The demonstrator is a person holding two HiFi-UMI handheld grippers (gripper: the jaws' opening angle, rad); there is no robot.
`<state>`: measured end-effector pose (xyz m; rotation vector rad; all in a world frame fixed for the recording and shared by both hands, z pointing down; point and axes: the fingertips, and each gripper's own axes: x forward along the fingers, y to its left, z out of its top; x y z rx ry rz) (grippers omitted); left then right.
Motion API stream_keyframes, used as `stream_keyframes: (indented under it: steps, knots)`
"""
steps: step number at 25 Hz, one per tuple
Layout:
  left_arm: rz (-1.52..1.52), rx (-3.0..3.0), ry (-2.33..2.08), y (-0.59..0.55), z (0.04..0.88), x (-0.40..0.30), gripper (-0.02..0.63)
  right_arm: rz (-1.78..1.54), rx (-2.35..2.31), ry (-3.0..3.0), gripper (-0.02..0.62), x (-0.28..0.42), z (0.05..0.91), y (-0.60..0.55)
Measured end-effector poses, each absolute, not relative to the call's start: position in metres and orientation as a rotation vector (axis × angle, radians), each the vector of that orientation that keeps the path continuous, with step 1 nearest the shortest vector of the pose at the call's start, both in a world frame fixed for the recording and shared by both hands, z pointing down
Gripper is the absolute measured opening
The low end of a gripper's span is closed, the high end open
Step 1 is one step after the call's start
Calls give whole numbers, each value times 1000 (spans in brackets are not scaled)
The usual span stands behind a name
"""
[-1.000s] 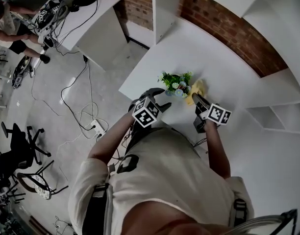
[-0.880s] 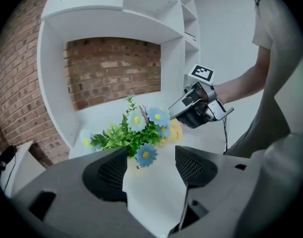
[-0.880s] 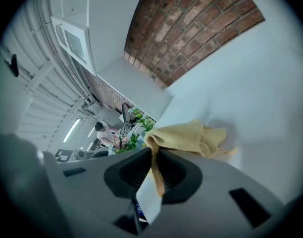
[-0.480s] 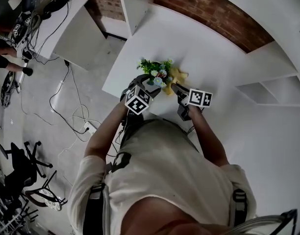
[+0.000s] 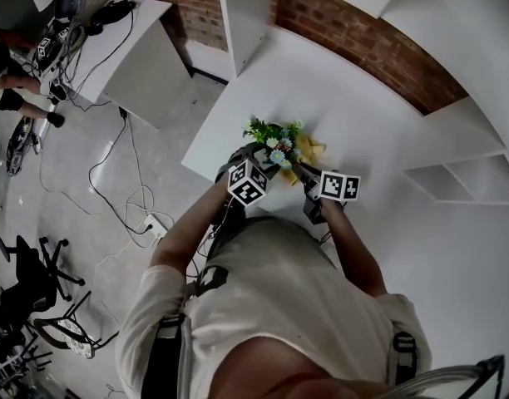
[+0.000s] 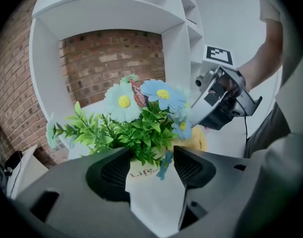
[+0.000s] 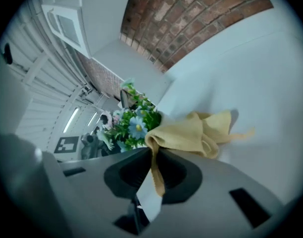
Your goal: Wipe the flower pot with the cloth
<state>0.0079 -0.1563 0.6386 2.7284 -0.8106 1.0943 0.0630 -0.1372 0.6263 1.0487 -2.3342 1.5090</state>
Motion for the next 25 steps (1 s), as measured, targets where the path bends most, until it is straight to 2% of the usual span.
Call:
stream_keyframes:
  steps: [6, 13, 19, 25]
  knots:
    - [1068, 2760, -765, -146, 637, 20, 290, 1520, 1109, -2459, 57, 67, 587, -160]
    - [923, 2755, -795, -146, 609, 10, 290, 1483, 1172, -2331, 55, 79, 618, -162]
    - [1226, 2793, -773, -170, 633, -10, 290, 1466, 1132, -2240, 55, 78, 645, -151]
    - [1230, 2794, -828, -173, 641, -7, 272, 1464, 1111, -2211, 55, 75, 655, -149]
